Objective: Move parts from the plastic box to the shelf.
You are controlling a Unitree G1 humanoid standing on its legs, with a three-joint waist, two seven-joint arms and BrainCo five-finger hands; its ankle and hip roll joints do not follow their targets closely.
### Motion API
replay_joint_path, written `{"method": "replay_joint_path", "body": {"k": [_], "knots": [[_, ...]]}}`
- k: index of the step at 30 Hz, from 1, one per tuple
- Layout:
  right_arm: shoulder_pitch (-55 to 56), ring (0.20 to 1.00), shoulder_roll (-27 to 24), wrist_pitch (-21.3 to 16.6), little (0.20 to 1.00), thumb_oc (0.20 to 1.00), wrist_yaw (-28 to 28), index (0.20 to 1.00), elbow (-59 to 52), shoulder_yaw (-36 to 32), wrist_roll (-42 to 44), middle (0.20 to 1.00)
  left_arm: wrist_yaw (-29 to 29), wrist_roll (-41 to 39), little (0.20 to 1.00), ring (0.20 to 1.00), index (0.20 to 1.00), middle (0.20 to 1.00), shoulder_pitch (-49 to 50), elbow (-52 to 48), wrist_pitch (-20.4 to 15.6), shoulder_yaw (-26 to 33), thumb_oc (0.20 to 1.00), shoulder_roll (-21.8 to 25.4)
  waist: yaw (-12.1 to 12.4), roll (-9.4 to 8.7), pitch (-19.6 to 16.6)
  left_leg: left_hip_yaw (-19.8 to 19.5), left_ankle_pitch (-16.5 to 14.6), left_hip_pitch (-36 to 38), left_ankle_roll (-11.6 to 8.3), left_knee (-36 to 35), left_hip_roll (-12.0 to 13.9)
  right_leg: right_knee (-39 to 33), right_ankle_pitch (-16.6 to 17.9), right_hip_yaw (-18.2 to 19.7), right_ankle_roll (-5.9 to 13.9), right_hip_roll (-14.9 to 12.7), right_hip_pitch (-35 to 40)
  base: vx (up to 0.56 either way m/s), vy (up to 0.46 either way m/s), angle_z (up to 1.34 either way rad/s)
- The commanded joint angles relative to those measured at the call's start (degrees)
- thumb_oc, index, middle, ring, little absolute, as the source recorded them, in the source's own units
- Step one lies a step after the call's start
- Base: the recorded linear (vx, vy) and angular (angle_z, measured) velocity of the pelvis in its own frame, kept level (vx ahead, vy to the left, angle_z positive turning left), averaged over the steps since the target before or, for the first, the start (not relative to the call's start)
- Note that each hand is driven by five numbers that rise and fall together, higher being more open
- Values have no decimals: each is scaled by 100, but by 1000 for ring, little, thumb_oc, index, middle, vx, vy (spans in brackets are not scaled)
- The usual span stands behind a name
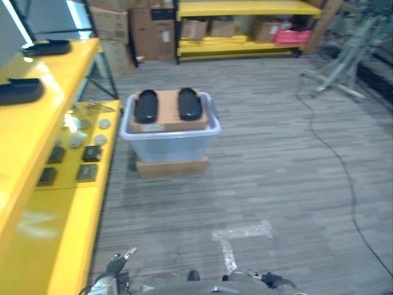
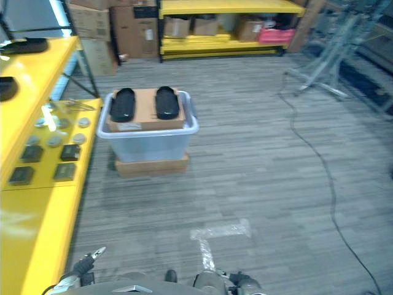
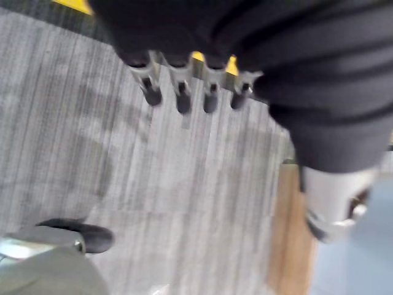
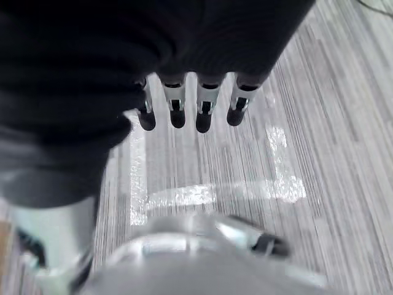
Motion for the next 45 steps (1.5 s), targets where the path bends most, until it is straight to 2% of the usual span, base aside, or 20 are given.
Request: {"method": "replay_joint_path", "body": {"k": [1, 3, 7, 10, 11, 13, 16, 20, 22, 24, 25, 27, 28, 35, 38, 39, 40, 41, 43, 45], "knots": [[371, 1000, -130, -53, 1000, 1000, 75, 1000, -50, 61, -249, 1000, 72, -137, 1000, 1000, 1000, 1000, 61, 122, 73, 192, 1000, -293, -146, 394, -81, 60, -27, 812, 545, -1843, 203, -1710, 1331, -324, 253, 578, 353, 315, -156, 3], [449, 1000, -205, -179, 1000, 1000, 120, 1000, 5, 37, -285, 1000, 23, -90, 1000, 1000, 1000, 1000, 27, 215, -16, 151, 1000, -290, -324, 225, 4, -223, -412, 1084, 519, -1740, 91, -3508, 1920, 35, 520, 565, 136, 612, -292, -6], [583, 1000, -243, -390, 1000, 1000, 165, 1000, 28, -191, -160, 1000, -88, 68, 1000, 1000, 1000, 1000, 226, 289, -284, 189, 1000, -272, -376, 184, 13, -342, -798, 1429, 459, -1559, 267, -3534, 1944, 158, 576, 450, -84, 497, -261, 34], [560, 1000, -292, -270, 1000, 1000, 102, 1000, -124, -221, 15, 1000, -133, -115, 1000, 1000, 1000, 1000, 332, 214, -307, 370, 1000, -267, -425, 101, -116, -307, -1118, 1796, 164, -1207, 740, -2986, 1815, 245, 359, 487, 295, 724, -435, 73], [558, 1000, -296, -263, 1000, 1000, 99, 1000, -131, -215, 28, 1000, -132, -111, 1000, 1000, 1000, 1000, 333, 210, -311, 372, 1000, -270, -424, 101, -117, -297, -1126, 1811, 149, -1197, 766, -2957, 1804, 239, 349, 492, 311, 409, -302, 85], [475, 1000, -407, -209, 1000, 1000, 76, 1000, -204, -131, 126, 1000, -167, -182, 1000, 1000, 1000, 1000, 359, 136, -325, 411, 1000, -336, -385, 78, -190, -100, -628, 1630, -95, -463, 1167, -2797, 1562, 175, 117, 634, 589, 416, -351, 76], [319, 1000, -542, -19, 1000, 1000, 36, 1000, -190, -94, 180, 1000, -118, -206, 1000, 1000, 1000, 1000, 337, 72, -321, 434, 1000, -426, -258, 29, -138, -64, 24, 818, -187, 1215, 1377, -2908, 1363, 157, -134, 793, 964, 263, -298, -1], [151, 1000, -680, 251, 1000, 1000, 38, 1000, -129, -79, 298, 1000, 41, -62, 1000, 1000, 1000, 1000, 244, 11, -306, 349, 1000, -481, -96, -4, 31, -102, 141, -228, -116, 2431, 1244, -3099, 1336, 168, -290, 935, 1321, 147, -178, 6], [51, 1000, -711, 404, 1000, 1000, 53, 1000, -22, -156, 405, 1000, 120, -67, 1000, 1000, 1000, 1000, 166, 28, -373, 276, 1000, -450, 29, -23, 203, 221, -60, -496, -45, 1412, 1026, -3393, 1289, 41, -209, 924, 1735, 177, -38, 25], [80, 1000, -659, 386, 1000, 1000, -25, 1000, 15, -151, 429, 1000, 208, -135, 1000, 1000, 1000, 1000, 141, 63, -356, 253, 1000, -441, 28, 16, 194, 462, 120, -279, -153, -280, 1065, -3526, 1289, -146, -117, 856, 1882, 168, 104, 9], [121, 1000, -639, 388, 1000, 1000, -63, 1000, 29, -211, 381, 1000, 231, -58, 1000, 1000, 1000, 1000, 135, 102, -292, 275, 1000, -417, -18, 88, 154, 550, 229, -177, -286, -726, 1192, -3534, 1234, -220, -40, 825, 1957, 146, 111, 11], [211, 1000, -628, 410, 1000, 1000, -125, 1000, -12, -254, 483, 1000, 200, -21, 1000, 1000, 1000, 1000, 21, 143, -61, 268, 1000, -343, -110, 125, 75, 673, 444, 32, -333, -1008, 1313, -3534, 1218, -437, -73, 759, 1992, 192, 209, 18], [250, 1000, -570, 281, 1000, 1000, -219, 1000, 20, -225, 503, 1000, 125, -3, 1000, 1000, 1000, 1000, -25, 197, -50, 265, 1000, -359, -129, 216, -54, 467, 345, 410, -337, -1511, 1171, -3514, 1149, -508, -36, 713, 1944, 197, 247, 0], [400, 1000, -339, -537, 1000, 1000, -688, 1000, -37, -321, 1128, 1000, 87, 264, 1000, 1000, 1000, 1000, 182, 107, -213, 133, 1000, -482, -55, 406, -228, 16, 363, 846, -319, -2050, 942, -3484, 1101, -461, 30, 669, 1941, 123, 132, 18], [354, 1000, -328, -1382, 1000, 1000, -1255, 1000, -497, -528, 1592, 1000, 42, 252, 1000, 1000, 1000, 1000, 340, -25, -267, 30, 1000, -473, -34, 474, -266, 17, 387, 929, -266, -2206, 908, -3473, 1111, -458, 66, 649, 1925, 88, 92, 18], [335, 1000, -351, -1584, 1000, 1000, -1097, 1000, -693, -586, 1844, 1000, 29, 241, 1000, 1000, 1000, 1000, 390, -58, -290, 11, 1000, -468, -32, 485, -274, 22, 393, 941, -256, -2240, 901, -3474, 1116, -461, 80, 644, 1920, 58, 55, -8], [340, 1000, -452, -1945, 1000, 1000, -1230, 1000, -800, -705, 1839, 1000, -14, 250, 1000, 1000, 1000, 1000, 433, -97, -291, 28, 1000, -439, -26, 486, -278, 24, 394, 948, -247, -2262, 894, -3471, 1121, -460, 95, 642, 1911, 35, 8, -4], [389, 1000, -958, -2455, 1000, 1000, -769, 1000, -760, -1285, 1932, 1000, -194, 342, 1000, 1000, 1000, 1000, 508, -209, -259, 178, 1000, -235, -6, 437, -243, 26, 387, 942, -231, -2275, 899, -3437, 1145, -464, 145, 636, 1863, 0, 0, 0], [324, 1000, -1319, -2771, 1000, 1000, -1095, 1000, -1334, -1621, 1782, 1000, -281, 268, 1000, 1000, 1000, 1000, 636, -299, -337, 125, 1000, -106, -10, 417, -230, 33, 416, 916, -194, -2359, 901, -3378, 1182, -507, 211, 603, 1750, 0, 0, 0], [315, 1000, -1533, -2761, 1000, 1000, -1672, 1000, -2185, -1720, 1634, 1000, -309, 149, 1000, 1000, 1000, 1000, 787, -456, -363, 113, 1000, -34, -21, 424, -198, 67, 427, 919, -172, -2413, 908, -3355, 1193, -518, 234, 591, 1699, -7, 37, -1]]}}
